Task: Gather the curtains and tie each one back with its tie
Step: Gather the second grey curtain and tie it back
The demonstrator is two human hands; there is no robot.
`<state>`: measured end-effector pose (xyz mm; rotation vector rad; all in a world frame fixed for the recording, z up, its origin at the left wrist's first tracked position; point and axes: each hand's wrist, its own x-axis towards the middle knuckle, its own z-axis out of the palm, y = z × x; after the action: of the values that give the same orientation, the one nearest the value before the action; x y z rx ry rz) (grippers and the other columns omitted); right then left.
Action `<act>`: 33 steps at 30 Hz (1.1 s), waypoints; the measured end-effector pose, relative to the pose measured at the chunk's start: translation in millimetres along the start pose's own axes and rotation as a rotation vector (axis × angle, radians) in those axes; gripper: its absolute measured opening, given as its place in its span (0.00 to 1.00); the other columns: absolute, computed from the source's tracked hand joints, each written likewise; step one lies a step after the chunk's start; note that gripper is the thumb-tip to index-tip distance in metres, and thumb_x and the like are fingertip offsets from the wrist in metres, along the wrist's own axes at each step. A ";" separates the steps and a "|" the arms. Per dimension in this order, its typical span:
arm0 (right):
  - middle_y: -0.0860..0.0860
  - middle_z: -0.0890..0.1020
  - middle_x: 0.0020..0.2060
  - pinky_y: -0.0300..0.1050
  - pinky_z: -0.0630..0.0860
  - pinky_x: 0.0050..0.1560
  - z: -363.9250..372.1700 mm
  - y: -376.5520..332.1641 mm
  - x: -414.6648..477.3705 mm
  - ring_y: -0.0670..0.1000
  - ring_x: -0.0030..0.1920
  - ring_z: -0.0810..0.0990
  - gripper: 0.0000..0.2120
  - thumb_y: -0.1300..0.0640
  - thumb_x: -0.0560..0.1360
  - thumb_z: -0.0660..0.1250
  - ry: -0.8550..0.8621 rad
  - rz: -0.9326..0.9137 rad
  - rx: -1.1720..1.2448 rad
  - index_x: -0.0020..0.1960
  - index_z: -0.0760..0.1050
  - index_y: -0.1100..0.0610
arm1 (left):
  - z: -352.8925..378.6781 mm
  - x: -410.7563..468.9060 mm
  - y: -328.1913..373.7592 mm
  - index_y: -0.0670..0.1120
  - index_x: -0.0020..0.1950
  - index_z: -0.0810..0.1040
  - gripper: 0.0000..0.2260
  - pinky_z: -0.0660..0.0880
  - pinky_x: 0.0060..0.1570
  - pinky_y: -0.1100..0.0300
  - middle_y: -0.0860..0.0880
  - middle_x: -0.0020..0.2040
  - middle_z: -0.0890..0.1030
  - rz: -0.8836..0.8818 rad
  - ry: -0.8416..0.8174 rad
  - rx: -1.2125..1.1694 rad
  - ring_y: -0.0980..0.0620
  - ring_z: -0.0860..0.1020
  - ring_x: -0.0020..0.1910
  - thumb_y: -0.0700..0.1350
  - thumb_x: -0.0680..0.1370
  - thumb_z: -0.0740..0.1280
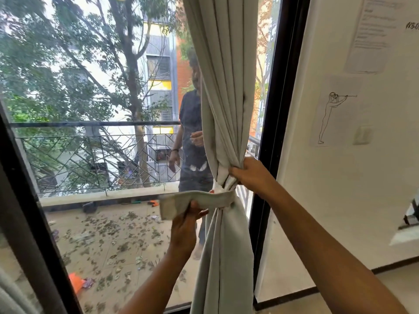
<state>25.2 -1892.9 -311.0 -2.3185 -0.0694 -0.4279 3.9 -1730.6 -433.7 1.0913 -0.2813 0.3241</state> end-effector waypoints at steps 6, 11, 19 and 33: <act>0.68 0.81 0.42 0.64 0.77 0.49 -5.4 14.7 -5.1 0.65 0.44 0.81 0.12 0.61 0.74 0.65 -0.068 -0.069 0.199 0.48 0.76 0.71 | -6.1 20.8 8.7 0.41 0.46 0.79 0.10 0.81 0.40 0.60 0.51 0.35 0.83 -0.015 0.065 -0.076 0.55 0.83 0.38 0.42 0.81 0.60; 0.59 0.82 0.45 0.51 0.80 0.52 -6.1 17.9 -3.5 0.56 0.47 0.82 0.11 0.62 0.77 0.65 -0.190 -0.102 0.330 0.56 0.75 0.66 | 8.8 49.9 11.4 0.43 0.49 0.80 0.08 0.80 0.40 0.62 0.51 0.38 0.85 -0.254 0.074 -0.137 0.57 0.83 0.37 0.42 0.81 0.62; 0.51 0.83 0.48 0.38 0.79 0.46 -12.0 30.9 12.3 0.51 0.49 0.83 0.11 0.55 0.75 0.68 -0.376 -0.143 0.432 0.56 0.76 0.57 | 11.4 77.6 5.2 0.46 0.41 0.79 0.07 0.71 0.32 0.63 0.53 0.27 0.78 -0.663 -0.064 -0.084 0.58 0.73 0.24 0.45 0.77 0.66; 0.40 0.82 0.45 0.32 0.76 0.45 16.6 51.6 38.1 0.36 0.42 0.80 0.13 0.67 0.77 0.63 -0.505 -0.188 0.293 0.56 0.75 0.52 | 28.0 80.2 8.4 0.39 0.38 0.82 0.22 0.77 0.38 0.58 0.44 0.35 0.81 -0.759 -0.295 -0.077 0.49 0.78 0.35 0.43 0.84 0.54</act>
<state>74.9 -1920.8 -344.8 -2.0817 -0.5605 0.0841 72.4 -1742.8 -384.2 1.0907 -0.1213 -0.5232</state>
